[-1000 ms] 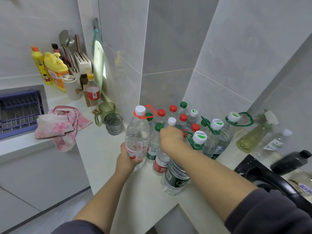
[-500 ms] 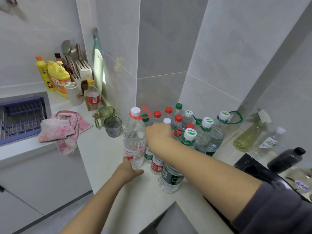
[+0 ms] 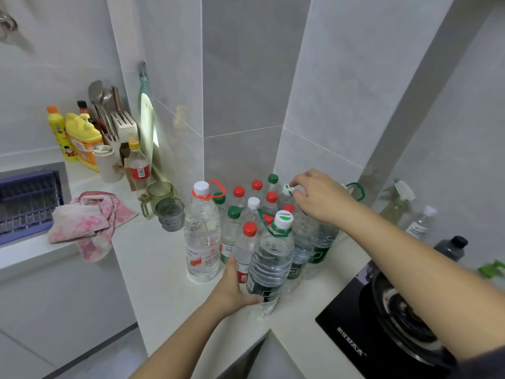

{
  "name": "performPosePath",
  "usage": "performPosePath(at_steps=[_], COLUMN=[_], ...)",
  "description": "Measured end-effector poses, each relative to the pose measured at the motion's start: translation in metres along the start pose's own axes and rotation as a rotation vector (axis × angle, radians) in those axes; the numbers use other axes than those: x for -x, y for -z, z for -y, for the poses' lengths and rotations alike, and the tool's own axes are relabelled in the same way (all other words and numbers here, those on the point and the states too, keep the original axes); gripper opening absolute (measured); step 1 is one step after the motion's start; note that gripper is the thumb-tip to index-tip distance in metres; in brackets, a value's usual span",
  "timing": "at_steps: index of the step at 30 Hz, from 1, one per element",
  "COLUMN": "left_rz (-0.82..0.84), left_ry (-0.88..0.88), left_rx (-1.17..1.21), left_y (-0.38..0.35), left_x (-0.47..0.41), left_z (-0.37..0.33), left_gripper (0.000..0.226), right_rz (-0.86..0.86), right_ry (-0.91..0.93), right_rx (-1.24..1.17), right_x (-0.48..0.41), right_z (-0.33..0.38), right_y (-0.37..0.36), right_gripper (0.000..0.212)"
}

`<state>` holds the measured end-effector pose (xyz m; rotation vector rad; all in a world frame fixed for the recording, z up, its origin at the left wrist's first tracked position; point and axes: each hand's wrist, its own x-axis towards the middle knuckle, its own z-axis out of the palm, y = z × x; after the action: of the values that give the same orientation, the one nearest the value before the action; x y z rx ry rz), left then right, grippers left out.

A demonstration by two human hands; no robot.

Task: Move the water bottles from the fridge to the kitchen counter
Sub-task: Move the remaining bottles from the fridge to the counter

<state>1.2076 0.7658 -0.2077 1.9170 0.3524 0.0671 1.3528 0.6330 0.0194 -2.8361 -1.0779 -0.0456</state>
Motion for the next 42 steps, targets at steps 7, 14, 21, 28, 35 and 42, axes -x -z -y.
performPosePath(at_steps=[7,14,21,28,35,42], left_rz=[-0.023,-0.005,-0.019,-0.251,-0.449,-0.509], left_ry=[0.064,0.092,0.058,0.009,0.113,0.193], left_rx=[0.073,0.037,0.098,0.090,-0.062,-0.095], left_y=[-0.021,-0.024,-0.028,-0.055,-0.082,-0.091], left_x=[-0.015,-0.026,-0.021,0.005,0.004,-0.002], left_z=[0.006,0.016,0.019,0.009,0.000,-0.004], left_gripper=[0.159,0.162,0.156,0.136,0.128,0.115], right_rz=[0.105,0.054,-0.023,-0.294,0.037,-0.037], right_ry=[0.066,0.157,0.188,-0.119,-0.394,-0.336], right_rx=[-0.145,-0.182,-0.257,-0.870,-0.934,-1.052], right_x=[0.007,-0.005,0.001,0.051,0.053,0.038], right_z=[-0.035,-0.050,-0.055,-0.092,-0.144,-0.120], right_y=[-0.028,-0.036,-0.045,-0.100,-0.181,-0.223], right_gripper=[0.041,0.038,0.041,0.026,0.116,0.149])
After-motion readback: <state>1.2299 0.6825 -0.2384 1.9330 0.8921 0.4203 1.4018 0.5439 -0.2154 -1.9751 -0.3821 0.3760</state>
